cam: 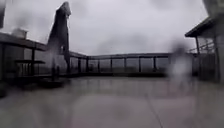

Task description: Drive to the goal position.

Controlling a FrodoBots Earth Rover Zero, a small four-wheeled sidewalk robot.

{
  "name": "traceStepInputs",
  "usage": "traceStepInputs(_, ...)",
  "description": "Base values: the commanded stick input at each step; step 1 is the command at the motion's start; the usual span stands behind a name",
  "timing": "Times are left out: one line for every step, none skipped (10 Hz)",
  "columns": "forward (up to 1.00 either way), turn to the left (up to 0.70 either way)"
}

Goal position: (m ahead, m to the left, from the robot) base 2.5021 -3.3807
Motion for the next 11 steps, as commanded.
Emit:
traceStepInputs(0.7, -0.27)
traceStepInputs(0.7, -0.27)
traceStepInputs(0.7, -0.27)
traceStepInputs(0.7, -0.17)
traceStepInputs(0.7, 0.0)
traceStepInputs(0.7, 0.0)
traceStepInputs(0.7, 0.0)
traceStepInputs(0.7, 0.0)
traceStepInputs(0.7, 0.0)
traceStepInputs(0.7, -0.23)
traceStepInputs(0.7, -0.27)
